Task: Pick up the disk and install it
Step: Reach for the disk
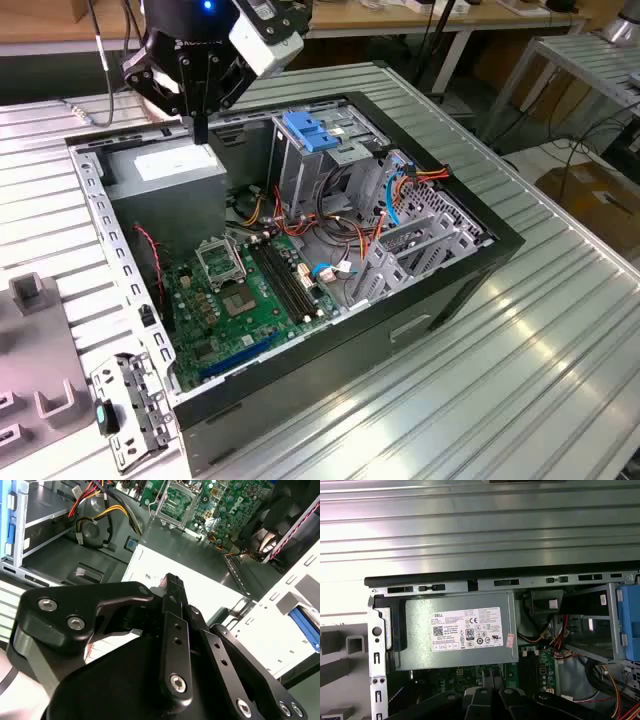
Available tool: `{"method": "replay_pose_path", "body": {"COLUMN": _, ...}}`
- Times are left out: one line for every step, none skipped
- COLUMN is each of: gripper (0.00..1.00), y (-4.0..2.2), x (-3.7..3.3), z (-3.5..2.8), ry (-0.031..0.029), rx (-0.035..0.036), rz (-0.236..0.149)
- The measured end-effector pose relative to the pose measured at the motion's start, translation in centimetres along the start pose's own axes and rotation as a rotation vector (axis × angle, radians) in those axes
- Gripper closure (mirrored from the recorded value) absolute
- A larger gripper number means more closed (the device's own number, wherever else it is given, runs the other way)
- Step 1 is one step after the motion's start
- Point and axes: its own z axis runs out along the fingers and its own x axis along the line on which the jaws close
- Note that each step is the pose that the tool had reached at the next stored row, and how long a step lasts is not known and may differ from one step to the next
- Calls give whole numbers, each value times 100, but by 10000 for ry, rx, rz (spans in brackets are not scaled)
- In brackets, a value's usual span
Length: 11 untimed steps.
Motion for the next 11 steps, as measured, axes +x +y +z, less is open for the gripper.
{"method": "replay_pose_path", "body": {"gripper": 89, "y": 0, "x": 0, "z": 0, "ry": 0, "rx": 0, "rz": -1}}
{"method": "replay_pose_path", "body": {"gripper": 89, "y": 0, "x": 4, "z": 0, "ry": 0, "rx": 0, "rz": 0}}
{"method": "replay_pose_path", "body": {"gripper": 89, "y": -1, "x": 15, "z": 0, "ry": -1, "rx": -1, "rz": 2}}
{"method": "replay_pose_path", "body": {"gripper": 89, "y": -2, "x": 29, "z": -1, "ry": -1, "rx": -1, "rz": 0}}
{"method": "replay_pose_path", "body": {"gripper": 89, "y": -3, "x": 40, "z": -1, "ry": 0, "rx": 0, "rz": 0}}
{"method": "replay_pose_path", "body": {"gripper": 89, "y": -4, "x": 58, "z": -1, "ry": -1, "rx": 0, "rz": 0}}
{"method": "replay_pose_path", "body": {"gripper": 89, "y": -5, "x": 73, "z": -2, "ry": -1, "rx": -1, "rz": 0}}
{"method": "replay_pose_path", "body": {"gripper": 89, "y": -6, "x": 82, "z": -2, "ry": -1, "rx": -1, "rz": 0}}
{"method": "replay_pose_path", "body": {"gripper": 89, "y": -7, "x": 92, "z": -2, "ry": -1, "rx": -1, "rz": 0}}
{"method": "replay_pose_path", "body": {"gripper": 89, "y": -8, "x": 101, "z": -3, "ry": -1, "rx": 0, "rz": 0}}
{"method": "replay_pose_path", "body": {"gripper": 89, "y": -8, "x": 110, "z": -3, "ry": 0, "rx": 0, "rz": 1}}
